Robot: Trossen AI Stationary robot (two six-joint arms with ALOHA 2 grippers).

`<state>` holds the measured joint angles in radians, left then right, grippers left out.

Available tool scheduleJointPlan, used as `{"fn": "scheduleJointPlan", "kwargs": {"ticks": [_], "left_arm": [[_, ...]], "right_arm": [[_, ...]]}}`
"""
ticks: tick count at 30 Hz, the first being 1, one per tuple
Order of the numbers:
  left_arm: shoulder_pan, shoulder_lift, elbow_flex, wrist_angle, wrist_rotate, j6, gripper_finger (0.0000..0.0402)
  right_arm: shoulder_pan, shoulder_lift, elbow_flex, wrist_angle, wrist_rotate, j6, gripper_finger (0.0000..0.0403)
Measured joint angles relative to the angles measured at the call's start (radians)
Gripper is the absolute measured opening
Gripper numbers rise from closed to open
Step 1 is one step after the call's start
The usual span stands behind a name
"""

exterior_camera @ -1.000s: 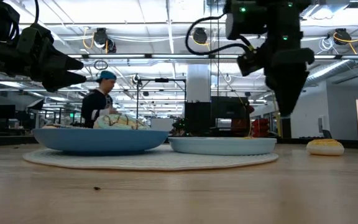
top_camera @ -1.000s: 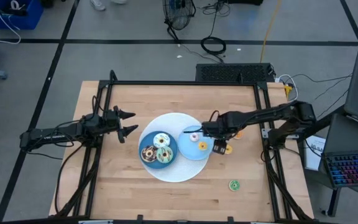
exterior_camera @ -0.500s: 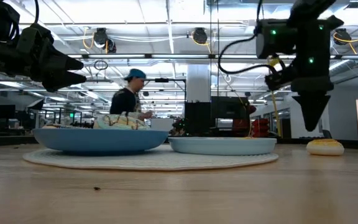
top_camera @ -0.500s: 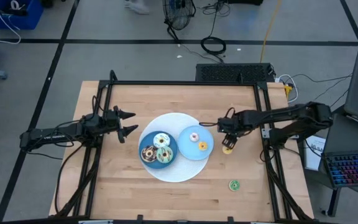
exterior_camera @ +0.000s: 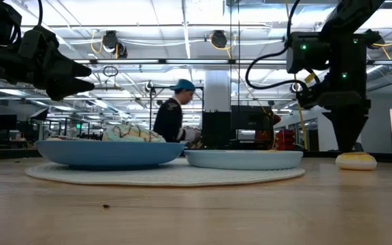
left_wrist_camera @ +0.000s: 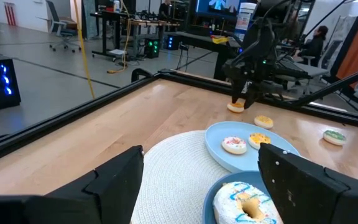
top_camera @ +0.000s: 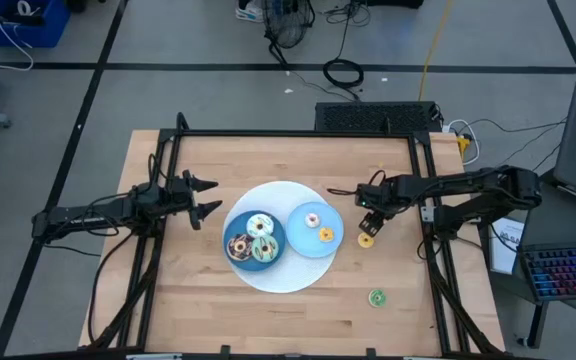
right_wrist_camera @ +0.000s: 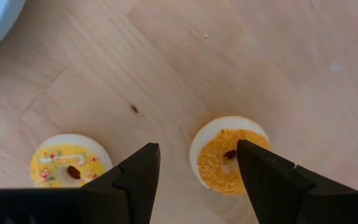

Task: Pick & Place donuts
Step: Put the small orange donut on the light blue plate

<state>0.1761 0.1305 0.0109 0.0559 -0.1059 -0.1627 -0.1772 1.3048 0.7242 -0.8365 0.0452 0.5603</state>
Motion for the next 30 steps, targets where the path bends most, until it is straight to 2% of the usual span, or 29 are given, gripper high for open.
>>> {"fn": "scheduleJointPlan", "kwargs": {"ticks": [5,8,17,24,27,30], "left_arm": [[0.000,0.000,0.000,0.000,0.000,0.001,0.0318],[0.000,0.000,0.000,0.000,0.000,0.000,0.0318],[0.000,0.000,0.000,0.000,0.000,0.000,0.0316],[0.000,0.000,0.000,0.000,0.000,0.001,0.0325],[0.000,0.000,0.000,0.000,0.000,0.000,0.0322],[0.000,0.000,0.000,0.000,0.000,0.001,0.0317]], "right_arm": [[0.000,0.000,0.000,-0.006,-0.007,0.008,0.0201],[0.000,0.000,0.000,-0.005,-0.049,0.029,0.0201],[0.002,0.000,-0.045,0.004,-0.050,0.041,0.0201],[0.000,-0.002,-0.110,0.112,-0.049,0.042,0.0199],[0.000,-0.001,-0.112,0.129,-0.046,0.036,0.0190],[0.000,-0.001,-0.112,0.132,-0.043,0.024,0.0162]]}}
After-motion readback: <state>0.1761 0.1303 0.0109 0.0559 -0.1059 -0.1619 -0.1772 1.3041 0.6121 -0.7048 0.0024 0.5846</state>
